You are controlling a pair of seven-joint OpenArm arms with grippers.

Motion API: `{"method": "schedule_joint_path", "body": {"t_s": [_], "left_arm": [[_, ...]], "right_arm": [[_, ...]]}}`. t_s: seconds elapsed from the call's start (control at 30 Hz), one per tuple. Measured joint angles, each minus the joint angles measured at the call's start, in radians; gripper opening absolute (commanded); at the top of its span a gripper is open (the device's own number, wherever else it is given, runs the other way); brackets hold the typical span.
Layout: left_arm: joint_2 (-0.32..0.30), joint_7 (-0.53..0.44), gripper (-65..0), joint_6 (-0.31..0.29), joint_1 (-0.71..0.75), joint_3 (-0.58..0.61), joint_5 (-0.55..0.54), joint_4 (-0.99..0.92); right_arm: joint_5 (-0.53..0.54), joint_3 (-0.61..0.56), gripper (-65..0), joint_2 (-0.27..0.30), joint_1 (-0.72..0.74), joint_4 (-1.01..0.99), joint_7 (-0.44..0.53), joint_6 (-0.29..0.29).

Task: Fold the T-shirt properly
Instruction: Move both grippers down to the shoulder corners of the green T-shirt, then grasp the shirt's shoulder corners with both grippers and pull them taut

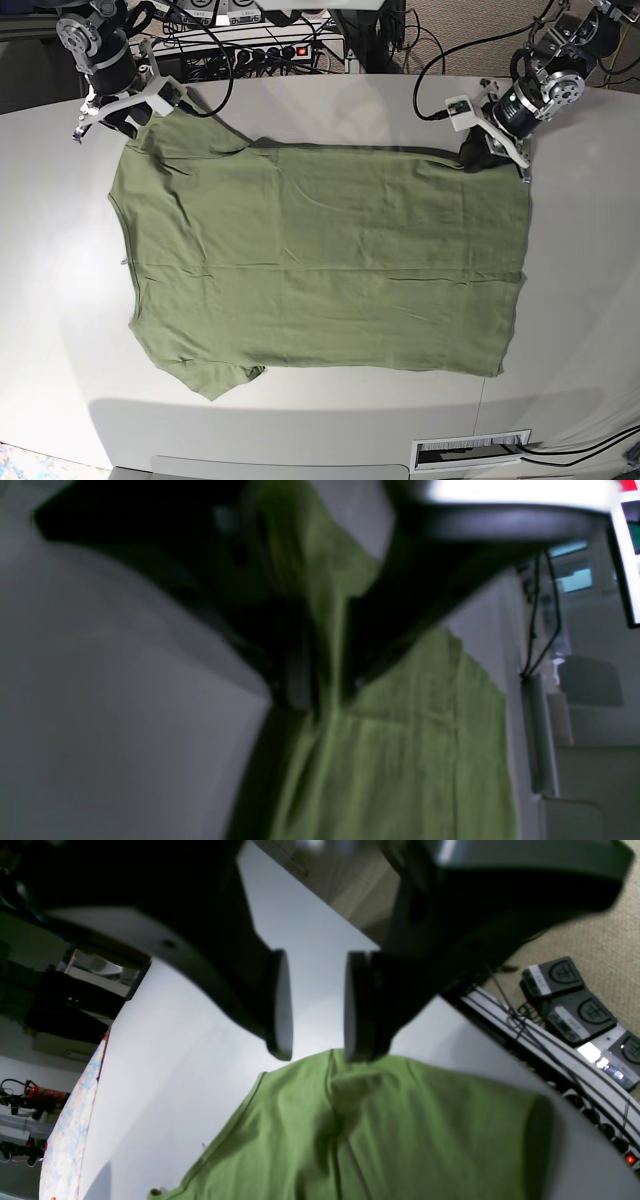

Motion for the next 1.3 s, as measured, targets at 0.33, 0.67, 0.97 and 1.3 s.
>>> {"method": "schedule_joint_path", "body": {"t_s": [0.33, 0.67, 0.97, 1.3], "left_arm": [[-0.051, 0.090, -65.0, -0.003, 0.028, -0.002, 0.069, 0.021], [-0.056, 0.185, -65.0, -0.018, 0.167, 0.007, 0.093, 0.197], [-0.056, 0.190, -65.0, -0.018, 0.164, 0.007, 0.093, 0.205], [-0.056, 0.185, -65.0, -0.018, 0.164, 0.007, 0.093, 0.205]], "right_arm": [[-0.023, 0.000, -46.1, 0.000, 0.000, 0.000, -0.011, 0.000], [0.054, 0.000, -46.1, 0.002, -0.002, 0.000, 0.005, 0.061], [0.087, 0.000, -46.1, 0.003, -0.003, -0.003, 0.023, 0.092], [0.154, 0.000, -46.1, -0.001, -0.003, -0.093, -0.092, 0.105]]}}
